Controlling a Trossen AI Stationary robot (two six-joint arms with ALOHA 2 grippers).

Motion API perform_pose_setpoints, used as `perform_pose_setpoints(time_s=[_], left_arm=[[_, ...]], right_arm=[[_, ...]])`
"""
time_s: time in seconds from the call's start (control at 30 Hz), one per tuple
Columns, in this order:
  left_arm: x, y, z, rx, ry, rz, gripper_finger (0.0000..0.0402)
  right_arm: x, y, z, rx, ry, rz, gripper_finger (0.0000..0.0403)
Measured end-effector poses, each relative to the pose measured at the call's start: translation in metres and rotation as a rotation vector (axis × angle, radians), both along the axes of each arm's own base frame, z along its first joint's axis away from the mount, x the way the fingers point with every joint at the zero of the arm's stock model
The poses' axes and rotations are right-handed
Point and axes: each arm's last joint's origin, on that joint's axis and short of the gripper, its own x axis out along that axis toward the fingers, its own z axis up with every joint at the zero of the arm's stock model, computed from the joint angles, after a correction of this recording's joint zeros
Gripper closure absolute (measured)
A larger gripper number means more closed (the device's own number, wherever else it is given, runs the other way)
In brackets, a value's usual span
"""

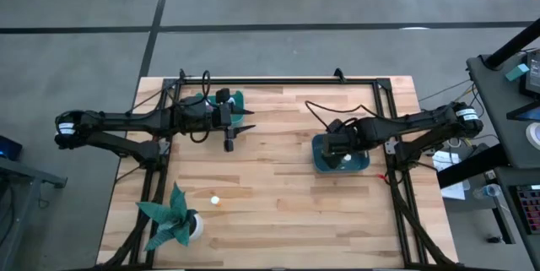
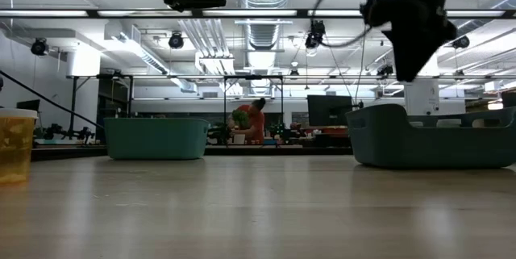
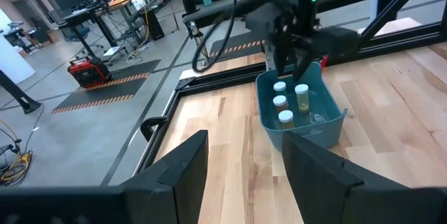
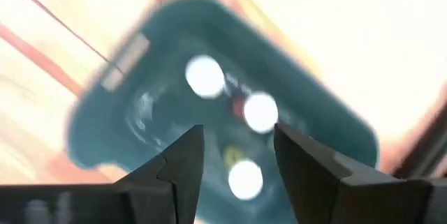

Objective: Pick and place medicine bottles into bin by pill shape (circle, oval)
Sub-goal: Put the orange tablet bottle into the blue bin

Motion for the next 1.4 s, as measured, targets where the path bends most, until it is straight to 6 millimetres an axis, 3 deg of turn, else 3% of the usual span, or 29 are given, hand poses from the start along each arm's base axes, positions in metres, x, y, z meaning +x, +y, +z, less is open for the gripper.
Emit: perform_pose_setpoints(time_s=[0.37, 0.8, 1.1, 1.4], left_arm=[[0.000, 0.000, 0.000, -0.007, -0.001, 0.001, 0.0235], [0.000, 0.000, 0.000, -0.055, -0.011, 0.010, 0.0235], [0.000, -0.003, -0.003, -0.192, -0.028, 0.020, 0.0235], [0.001, -0.012, -0.005, -0.358, -0.029, 0.016, 0.0235]], right_arm=[[0.027, 0.035, 0.025, -0.264, -0.291, 0.324, 0.0260], [0.050, 0.053, 0.011, -0.461, -0.579, 0.728, 0.0278], [0.034, 0.049, 0.006, -0.554, -0.817, 0.853, 0.0278], [0.004, 0.031, -0.003, -0.619, -1.055, 0.898, 0.0280]])
